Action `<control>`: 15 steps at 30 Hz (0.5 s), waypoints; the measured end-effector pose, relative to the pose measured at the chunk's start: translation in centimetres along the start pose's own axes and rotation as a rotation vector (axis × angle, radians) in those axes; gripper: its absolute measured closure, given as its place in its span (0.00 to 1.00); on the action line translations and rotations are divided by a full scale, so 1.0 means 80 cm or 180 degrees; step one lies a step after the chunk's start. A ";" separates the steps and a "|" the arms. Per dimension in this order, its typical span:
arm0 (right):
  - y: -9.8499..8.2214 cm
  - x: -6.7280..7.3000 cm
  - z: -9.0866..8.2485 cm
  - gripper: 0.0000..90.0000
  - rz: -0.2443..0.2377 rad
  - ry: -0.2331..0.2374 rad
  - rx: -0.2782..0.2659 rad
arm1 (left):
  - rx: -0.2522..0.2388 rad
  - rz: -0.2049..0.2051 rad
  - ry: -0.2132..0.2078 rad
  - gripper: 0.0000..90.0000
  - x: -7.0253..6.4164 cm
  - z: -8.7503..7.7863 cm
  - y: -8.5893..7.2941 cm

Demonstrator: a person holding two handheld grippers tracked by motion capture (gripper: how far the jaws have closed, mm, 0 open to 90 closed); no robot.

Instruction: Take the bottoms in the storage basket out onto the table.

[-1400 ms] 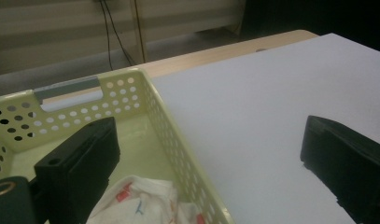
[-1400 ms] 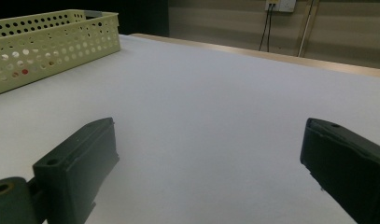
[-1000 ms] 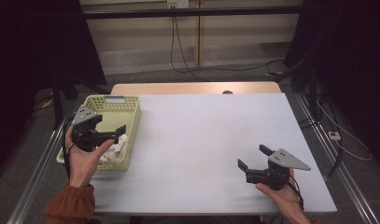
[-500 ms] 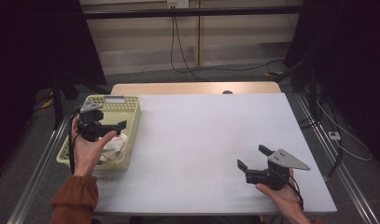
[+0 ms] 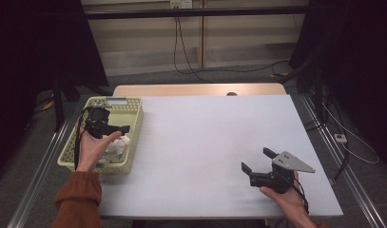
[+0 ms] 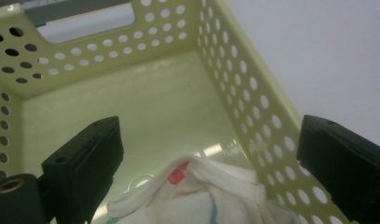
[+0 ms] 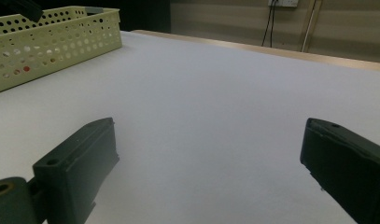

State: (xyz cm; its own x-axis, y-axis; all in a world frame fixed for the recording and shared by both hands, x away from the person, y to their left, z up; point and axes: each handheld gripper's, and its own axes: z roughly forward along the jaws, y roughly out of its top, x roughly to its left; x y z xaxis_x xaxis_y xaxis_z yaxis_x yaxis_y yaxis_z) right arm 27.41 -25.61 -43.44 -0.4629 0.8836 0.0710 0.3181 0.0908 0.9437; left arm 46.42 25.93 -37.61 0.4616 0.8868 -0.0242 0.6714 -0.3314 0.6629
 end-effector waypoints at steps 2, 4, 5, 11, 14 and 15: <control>0.000 0.000 0.000 0.04 0.0000 0.0004 -0.0005 | 0.0097 -0.0019 0.0072 0.08 0.006 0.003 -0.002; 0.000 -0.001 0.000 0.04 0.0009 0.0001 0.0003 | 0.0200 -0.0037 0.0027 0.08 0.009 0.004 -0.005; 0.000 -0.001 0.000 0.04 0.0009 0.0000 0.0003 | 0.0200 -0.0037 0.0027 0.08 0.009 0.004 -0.005; 0.000 0.000 -0.001 0.04 -0.0006 0.0003 0.0000 | 0.0503 -0.0042 -0.0121 0.08 0.013 0.014 -0.010; 0.000 0.000 -0.001 0.04 -0.0008 0.0003 0.0000 | 0.0648 -0.0031 -0.0187 0.08 0.012 0.021 -0.011; 0.000 0.000 -0.001 0.04 -0.0008 0.0007 -0.0001 | 0.0704 -0.0015 -0.0208 0.08 0.012 0.022 -0.011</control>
State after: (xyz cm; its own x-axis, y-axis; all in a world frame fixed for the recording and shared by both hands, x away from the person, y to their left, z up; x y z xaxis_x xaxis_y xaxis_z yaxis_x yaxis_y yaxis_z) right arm 27.37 -25.64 -43.45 -0.4655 0.8823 0.0695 0.3166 0.0927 0.9440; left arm 47.27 26.48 -39.54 0.4899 0.8681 -0.0799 0.7810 -0.3963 0.4827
